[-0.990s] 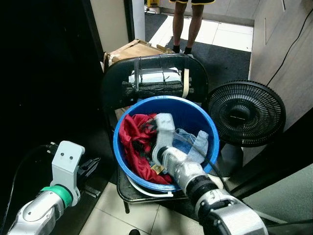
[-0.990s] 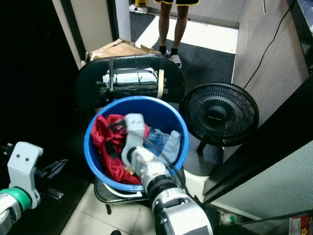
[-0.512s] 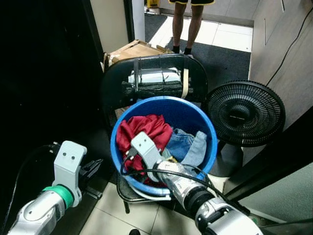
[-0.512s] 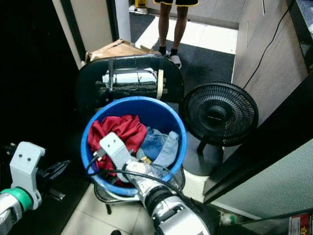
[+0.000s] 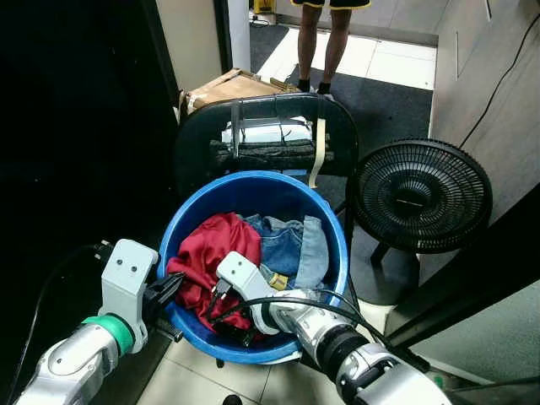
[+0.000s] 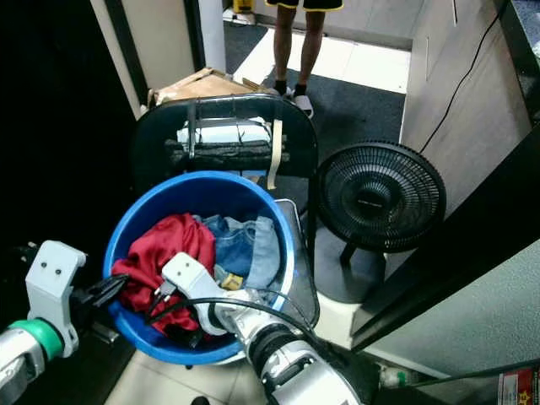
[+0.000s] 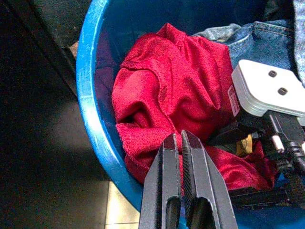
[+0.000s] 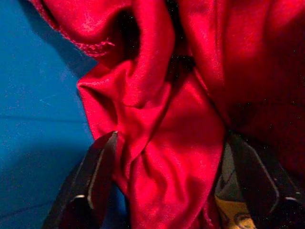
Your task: Clothes washing
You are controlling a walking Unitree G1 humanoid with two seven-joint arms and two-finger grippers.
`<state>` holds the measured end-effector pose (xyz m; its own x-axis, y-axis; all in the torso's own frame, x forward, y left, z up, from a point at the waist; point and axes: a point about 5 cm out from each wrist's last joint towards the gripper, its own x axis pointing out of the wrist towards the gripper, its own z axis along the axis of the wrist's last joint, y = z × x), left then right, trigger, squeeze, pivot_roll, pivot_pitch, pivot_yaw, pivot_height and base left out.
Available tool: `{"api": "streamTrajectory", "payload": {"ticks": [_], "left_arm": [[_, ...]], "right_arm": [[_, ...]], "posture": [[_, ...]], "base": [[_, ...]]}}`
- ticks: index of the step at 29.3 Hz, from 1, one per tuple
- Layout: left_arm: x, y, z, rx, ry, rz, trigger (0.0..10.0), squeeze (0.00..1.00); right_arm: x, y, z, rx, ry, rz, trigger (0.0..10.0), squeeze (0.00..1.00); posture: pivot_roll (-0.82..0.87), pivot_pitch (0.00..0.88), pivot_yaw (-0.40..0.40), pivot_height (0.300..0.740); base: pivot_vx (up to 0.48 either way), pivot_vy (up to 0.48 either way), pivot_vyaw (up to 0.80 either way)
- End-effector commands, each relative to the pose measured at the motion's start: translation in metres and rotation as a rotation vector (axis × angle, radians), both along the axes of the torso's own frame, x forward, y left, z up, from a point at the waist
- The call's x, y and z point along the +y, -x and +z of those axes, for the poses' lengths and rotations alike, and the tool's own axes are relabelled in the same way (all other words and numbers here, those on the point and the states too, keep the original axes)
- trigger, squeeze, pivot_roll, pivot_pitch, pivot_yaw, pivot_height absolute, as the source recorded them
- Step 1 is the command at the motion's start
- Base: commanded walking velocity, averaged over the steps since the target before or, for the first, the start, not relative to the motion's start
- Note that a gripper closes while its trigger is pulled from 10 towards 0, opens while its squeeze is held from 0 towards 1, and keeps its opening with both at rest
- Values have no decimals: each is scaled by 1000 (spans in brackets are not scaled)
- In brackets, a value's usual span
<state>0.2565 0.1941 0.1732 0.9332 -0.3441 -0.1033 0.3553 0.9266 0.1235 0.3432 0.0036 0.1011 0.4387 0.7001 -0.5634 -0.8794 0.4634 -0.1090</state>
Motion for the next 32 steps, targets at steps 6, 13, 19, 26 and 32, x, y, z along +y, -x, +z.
{"api": "streamTrajectory", "payload": {"ticks": [6,13,19,26,32], "left_arm": [[1,3,-9,34,-6,-2,10000,0],[0,3,-9,29,5,1,10000,0],[-2,1,-9,27,6,-2,10000,0],[-5,2,-11,24,11,-9,10000,0],[-7,1,-11,18,16,-11,10000,0]], "right_arm": [[14,15,-13,83,-27,33,0,0],[16,18,-15,96,-51,26,0,0],[17,18,-16,106,-74,5,0,0],[18,22,-19,130,-90,11,0,0],[20,22,-17,137,-102,26,0,0]], "posture": [[60,284,109,740],[58,279,108,740],[53,273,105,740],[45,262,103,740],[35,243,98,740]], "base": [[0,0,0],[0,0,0],[0,0,0],[0,0,0],[0,0,0]]}}
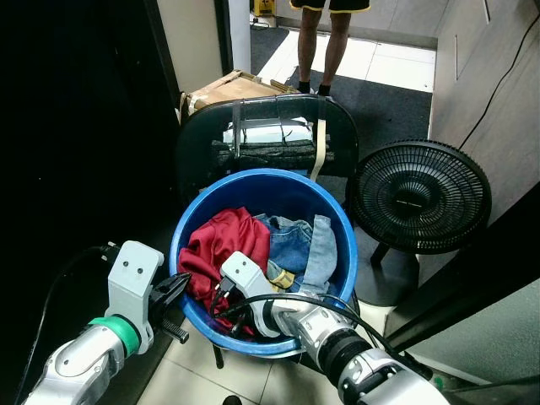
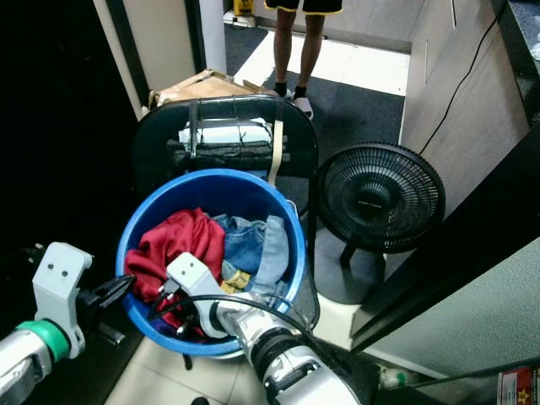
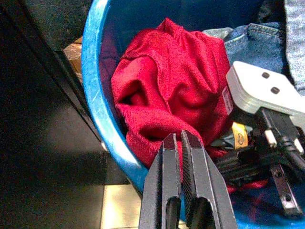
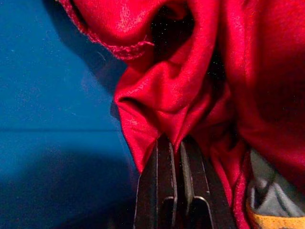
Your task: Clothes washing
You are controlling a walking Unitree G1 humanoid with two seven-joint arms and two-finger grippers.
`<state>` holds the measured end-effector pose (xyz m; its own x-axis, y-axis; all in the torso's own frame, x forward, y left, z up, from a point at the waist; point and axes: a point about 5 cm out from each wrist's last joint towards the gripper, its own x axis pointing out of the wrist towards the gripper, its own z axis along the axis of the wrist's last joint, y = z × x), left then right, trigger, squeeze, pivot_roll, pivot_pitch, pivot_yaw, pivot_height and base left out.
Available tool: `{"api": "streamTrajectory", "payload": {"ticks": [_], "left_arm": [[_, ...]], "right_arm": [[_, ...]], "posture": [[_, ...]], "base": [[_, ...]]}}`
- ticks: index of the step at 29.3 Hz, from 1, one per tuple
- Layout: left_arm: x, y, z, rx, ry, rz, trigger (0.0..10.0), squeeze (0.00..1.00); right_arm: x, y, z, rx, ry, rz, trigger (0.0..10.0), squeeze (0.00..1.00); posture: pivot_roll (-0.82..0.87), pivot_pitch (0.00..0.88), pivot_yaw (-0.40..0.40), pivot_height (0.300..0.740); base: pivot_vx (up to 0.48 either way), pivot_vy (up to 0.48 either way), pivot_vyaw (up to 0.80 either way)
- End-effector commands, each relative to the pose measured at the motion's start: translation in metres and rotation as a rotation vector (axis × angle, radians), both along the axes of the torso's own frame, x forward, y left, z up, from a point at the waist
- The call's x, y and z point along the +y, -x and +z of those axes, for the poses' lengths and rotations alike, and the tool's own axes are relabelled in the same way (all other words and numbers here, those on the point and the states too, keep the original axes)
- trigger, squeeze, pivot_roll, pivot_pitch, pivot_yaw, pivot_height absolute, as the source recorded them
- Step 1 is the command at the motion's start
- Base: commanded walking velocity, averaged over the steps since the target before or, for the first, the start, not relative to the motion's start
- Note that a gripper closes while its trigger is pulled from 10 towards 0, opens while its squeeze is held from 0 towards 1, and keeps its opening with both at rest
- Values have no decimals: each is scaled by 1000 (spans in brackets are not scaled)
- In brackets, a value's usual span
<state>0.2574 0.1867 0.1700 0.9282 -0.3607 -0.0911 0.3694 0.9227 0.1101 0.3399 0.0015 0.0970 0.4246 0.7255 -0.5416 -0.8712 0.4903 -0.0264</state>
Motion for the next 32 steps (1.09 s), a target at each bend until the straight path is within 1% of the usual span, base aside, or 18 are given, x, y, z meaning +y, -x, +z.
{"api": "streamTrajectory", "payload": {"ticks": [1,6,7,9,12,13,14,15,17,18,22,23,24,27,28,29,31,32], "left_arm": [[0,2,-8,25,-1,5,10000,0],[-3,-5,-6,3,9,1,10000,0],[-9,-14,-1,-44,38,-12,10000,0],[-15,-20,4,-80,61,-30,10000,0],[-18,-22,6,-89,72,-40,10000,0],[-21,-25,8,-101,85,-54,10000,0],[-21,-25,8,-101,85,-54,10000,0],[-24,-26,9,-110,96,-66,10000,0],[-31,-28,13,-128,121,-116,10000,0],[-33,-29,13,-133,127,-132,10000,0],[-34,-29,14,-136,130,-140,10000,0],[-39,-30,18,-155,163,-181,10000,0],[-39,-30,18,-155,163,-181,10000,0],[-45,-28,24,-180,214,-253,10000,0],[-45,-28,24,-180,214,-253,10000,0],[-48,-26,25,-190,242,-296,10000,0],[-48,-27,25,-191,242,-296,10000,0],[-47,-27,25,-196,242,-288,10000,0]], "right_arm": [[22,19,-13,77,-39,52,0,0],[23,15,-4,67,-63,57,0,0],[22,0,23,-11,-165,15,0,0],[20,-15,53,-77,-282,-54,0,0],[18,-22,69,-110,-327,-88,0,0],[15,-31,93,-149,-401,-124,0,0],[15,-31,93,-149,-401,-124,0,0],[12,-37,115,-180,-469,-152,0,0],[0,-49,179,-288,-648,-211,0,0],[-4,-51,198,-321,-696,-226,0,0],[-7,-52,208,-339,-720,-233,0,0],[-31,-56,254,-499,-856,-332,0,0],[-31,-56,254,-499,-856,-332,0,0],[-73,-52,309,-726,-1070,-473,0,0],[-73,-52,309,-726,-1070,-473,0,0],[-113,-45,336,-861,-1190,-586,0,0],[-118,-45,337,-867,-1196,-602,0,0],[-130,-44,338,-890,-1202,-633,0,0]], "posture": [[35,243,98,740],[18,214,86,740],[-2,185,80,740],[-13,171,79,740],[-23,160,79,740],[-32,152,80,740],[-32,152,80,740],[-41,142,84,740],[-49,128,89,740],[-49,128,89,740],[-49,128,89,740],[-54,103,91,740],[-54,103,91,740],[-55,89,90,740],[-55,89,90,740],[-51,72,85,740],[-51,72,85,740],[-44,60,76,740]], "base": [[0,0,0],[0,0,0],[0,0,0],[0,0,0],[0,0,0],[0,0,0],[0,0,0],[0,0,0],[0,0,0],[0,0,0],[0,0,0],[0,0,0],[0,0,0],[0,0,0],[0,0,0],[0,0,0],[0,0,0],[0,0,0]]}}
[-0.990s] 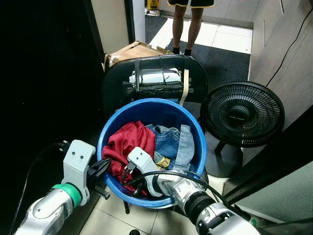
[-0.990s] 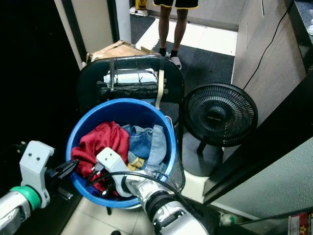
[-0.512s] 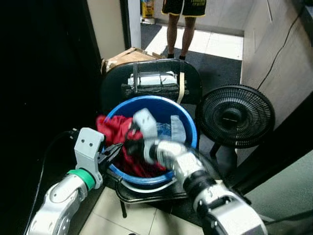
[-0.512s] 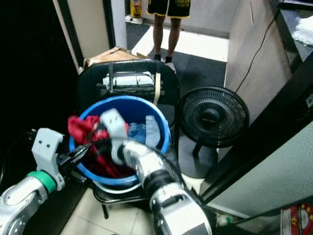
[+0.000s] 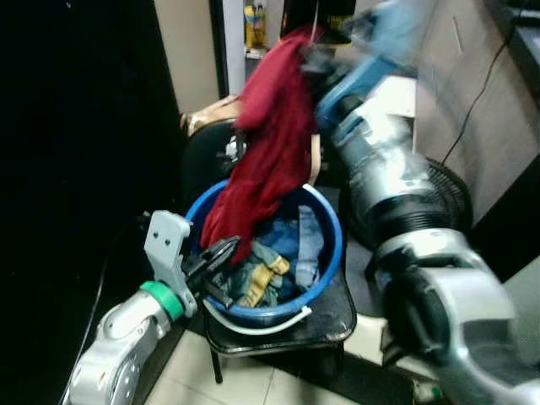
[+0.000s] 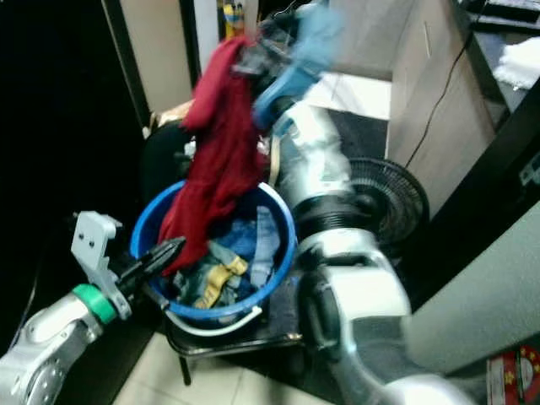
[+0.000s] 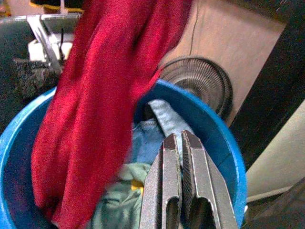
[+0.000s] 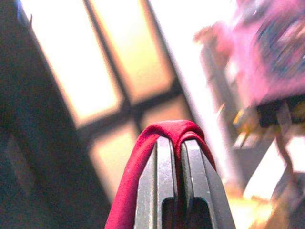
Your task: Clothes washing
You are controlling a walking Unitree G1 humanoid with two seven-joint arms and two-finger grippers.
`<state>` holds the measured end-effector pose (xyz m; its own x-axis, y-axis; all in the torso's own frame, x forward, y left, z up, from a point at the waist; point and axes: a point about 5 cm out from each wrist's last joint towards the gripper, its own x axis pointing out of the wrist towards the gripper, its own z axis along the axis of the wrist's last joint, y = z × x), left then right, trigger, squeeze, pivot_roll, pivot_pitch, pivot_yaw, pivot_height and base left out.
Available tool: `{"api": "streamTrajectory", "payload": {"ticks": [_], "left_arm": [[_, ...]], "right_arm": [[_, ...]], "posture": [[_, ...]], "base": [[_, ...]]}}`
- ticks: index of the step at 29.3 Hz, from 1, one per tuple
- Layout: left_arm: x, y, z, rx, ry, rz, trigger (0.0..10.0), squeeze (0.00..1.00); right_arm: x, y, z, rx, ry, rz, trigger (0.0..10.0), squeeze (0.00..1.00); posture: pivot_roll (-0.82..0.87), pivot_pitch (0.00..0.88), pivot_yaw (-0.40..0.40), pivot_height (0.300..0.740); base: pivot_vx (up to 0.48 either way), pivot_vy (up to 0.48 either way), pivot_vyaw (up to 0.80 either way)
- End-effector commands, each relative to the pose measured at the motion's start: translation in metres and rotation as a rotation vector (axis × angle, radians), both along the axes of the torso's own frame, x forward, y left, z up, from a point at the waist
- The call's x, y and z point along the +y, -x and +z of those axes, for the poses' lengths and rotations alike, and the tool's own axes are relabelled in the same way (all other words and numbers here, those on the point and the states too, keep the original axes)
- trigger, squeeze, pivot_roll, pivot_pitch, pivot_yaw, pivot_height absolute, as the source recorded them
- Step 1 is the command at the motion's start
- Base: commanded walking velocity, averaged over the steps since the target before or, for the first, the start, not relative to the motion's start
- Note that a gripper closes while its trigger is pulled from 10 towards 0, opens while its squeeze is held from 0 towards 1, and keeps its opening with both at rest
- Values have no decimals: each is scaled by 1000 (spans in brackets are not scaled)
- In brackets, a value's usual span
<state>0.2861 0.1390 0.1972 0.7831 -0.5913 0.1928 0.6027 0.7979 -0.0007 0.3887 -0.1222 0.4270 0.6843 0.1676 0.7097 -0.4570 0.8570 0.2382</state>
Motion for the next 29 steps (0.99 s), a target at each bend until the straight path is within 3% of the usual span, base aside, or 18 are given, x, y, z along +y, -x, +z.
{"api": "streamTrajectory", "payload": {"ticks": [1,3,4,7,8,9,10,11,12,16,17,21,22,23,29], "left_arm": [[0,2,-2,-1,4,-8,10000,0],[3,0,0,-9,15,16,10000,0],[3,0,0,-9,15,16,10000,0],[22,-6,7,-33,58,188,10000,0],[22,-6,7,-33,58,188,10000,0],[26,-7,10,-37,81,236,10000,0],[26,-7,10,-37,81,236,10000,0],[25,-6,13,-35,96,257,10000,0],[22,-6,15,-38,108,265,10000,0],[19,-6,16,-42,96,285,10000,0],[20,-9,11,-44,51,320,10000,0],[21,-12,7,-37,17,348,10000,0],[22,-18,6,-30,32,383,10000,0],[22,-23,9,-37,53,400,10000,0],[23,-31,24,-71,120,420,10000,0]], "right_arm": [[-6,5,8,-43,-46,-18,0,0],[-23,7,7,-50,-65,-60,0,0],[-23,7,7,-50,-65,-60,0,0],[-45,13,-18,5,70,-100,0,0],[-45,13,-18,5,70,-100,0,0],[-44,20,-38,20,175,-43,0,0],[-44,20,-38,20,175,-43,0,0],[-37,32,-58,28,215,72,0,0],[-29,47,-76,32,209,191,0,0],[-17,64,-96,41,182,333,0,0],[-12,64,-106,74,192,327,0,0],[-9,61,-115,102,213,291,0,0],[-7,53,-127,161,215,219,10000,0],[-6,47,-136,202,209,160,10000,0],[-4,50,-143,240,164,130,10000,0]], "posture": [[-44,60,76,740],[-42,58,74,740],[-42,58,74,740],[-38,30,63,740],[-38,30,63,740],[-37,17,58,740],[-37,17,58,740],[-39,4,56,740],[-44,0,54,740],[-40,0,52,740],[-40,0,53,740],[-41,0,52,740],[-45,0,39,740],[-40,0,33,740],[-33,0,33,740]], "base": [[0,0,0],[0,0,0],[0,0,0],[0,0,0],[0,0,0],[0,0,0],[0,0,0],[0,0,0],[0,0,0],[0,0,0],[0,0,0],[0,0,0],[0,0,0],[0,0,0],[0,0,0]]}}
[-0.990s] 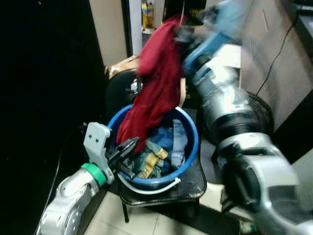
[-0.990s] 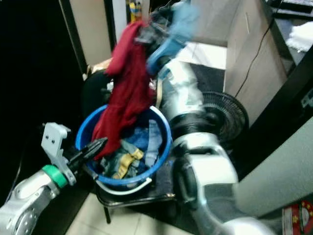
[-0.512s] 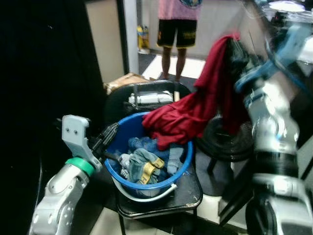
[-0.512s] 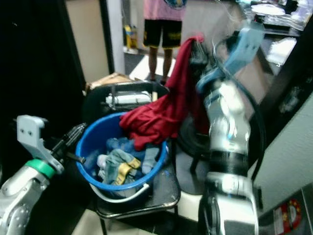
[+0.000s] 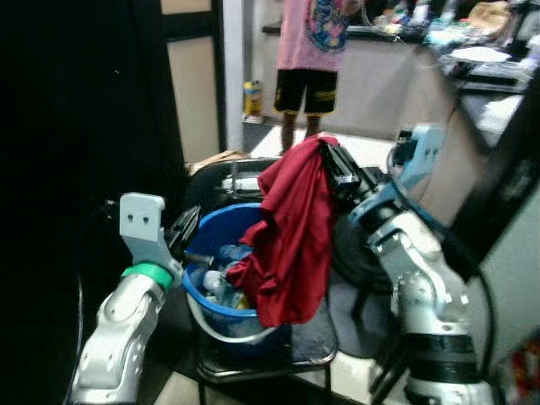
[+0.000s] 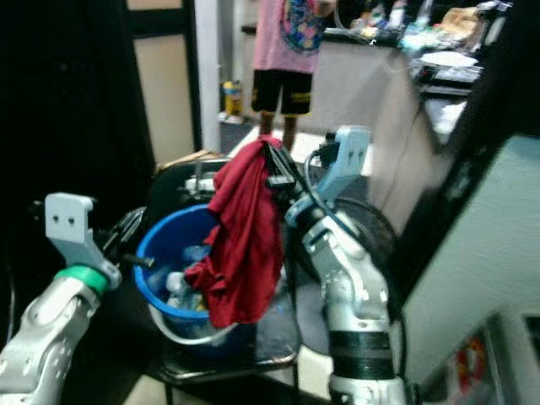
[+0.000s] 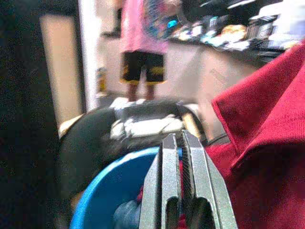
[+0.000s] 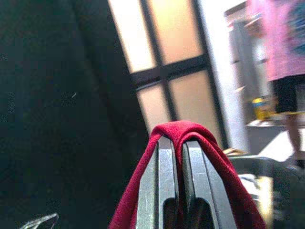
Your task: Clothes washing
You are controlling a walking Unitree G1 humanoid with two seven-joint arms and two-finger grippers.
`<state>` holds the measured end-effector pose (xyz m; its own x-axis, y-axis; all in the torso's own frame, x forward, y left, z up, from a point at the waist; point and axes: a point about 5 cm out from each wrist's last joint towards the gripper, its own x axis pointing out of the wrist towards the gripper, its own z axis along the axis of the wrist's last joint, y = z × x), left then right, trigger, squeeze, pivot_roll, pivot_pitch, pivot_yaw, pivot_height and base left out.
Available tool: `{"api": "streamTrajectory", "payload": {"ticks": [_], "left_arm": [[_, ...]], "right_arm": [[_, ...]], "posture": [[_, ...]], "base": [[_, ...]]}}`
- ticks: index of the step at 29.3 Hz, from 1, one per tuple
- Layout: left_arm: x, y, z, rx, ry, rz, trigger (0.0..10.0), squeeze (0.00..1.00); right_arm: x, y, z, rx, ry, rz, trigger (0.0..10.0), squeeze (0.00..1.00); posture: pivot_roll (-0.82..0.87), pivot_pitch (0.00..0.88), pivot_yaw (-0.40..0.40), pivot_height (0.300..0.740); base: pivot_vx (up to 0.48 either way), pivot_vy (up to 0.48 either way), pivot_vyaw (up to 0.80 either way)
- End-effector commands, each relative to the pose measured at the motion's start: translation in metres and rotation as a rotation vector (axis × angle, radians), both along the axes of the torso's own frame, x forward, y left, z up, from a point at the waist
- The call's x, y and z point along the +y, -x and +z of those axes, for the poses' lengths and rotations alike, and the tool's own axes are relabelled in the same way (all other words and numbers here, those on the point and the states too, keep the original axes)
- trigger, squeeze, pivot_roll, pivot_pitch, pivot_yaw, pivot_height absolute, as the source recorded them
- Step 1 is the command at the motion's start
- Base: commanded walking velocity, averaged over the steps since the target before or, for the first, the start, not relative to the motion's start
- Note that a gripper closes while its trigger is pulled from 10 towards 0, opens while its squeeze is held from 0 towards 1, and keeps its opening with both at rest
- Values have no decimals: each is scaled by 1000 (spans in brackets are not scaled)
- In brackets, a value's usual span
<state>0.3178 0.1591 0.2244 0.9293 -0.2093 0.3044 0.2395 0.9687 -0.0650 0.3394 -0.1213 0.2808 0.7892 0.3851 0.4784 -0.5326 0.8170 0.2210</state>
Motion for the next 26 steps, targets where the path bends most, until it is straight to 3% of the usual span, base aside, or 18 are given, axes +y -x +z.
{"api": "streamTrajectory", "payload": {"ticks": [1,5,18,26], "left_arm": [[3,1,1,-11,20,3,10000,0],[3,1,3,-14,26,0,10000,0],[1,6,6,-33,13,16,10000,0],[3,9,9,-47,7,29,10000,0]], "right_arm": [[-4,5,4,0,-8,-16,10000,0],[-3,8,5,6,-8,-5,10000,0],[4,12,3,6,6,-19,10000,0],[10,15,7,-15,10,25,10000,0]], "posture": [[-31,0,36,740],[-28,0,41,740],[-22,0,41,740],[-13,0,32,740]], "base": [[0,0,0],[0,0,0],[0,0,-800],[0,0,0]]}}
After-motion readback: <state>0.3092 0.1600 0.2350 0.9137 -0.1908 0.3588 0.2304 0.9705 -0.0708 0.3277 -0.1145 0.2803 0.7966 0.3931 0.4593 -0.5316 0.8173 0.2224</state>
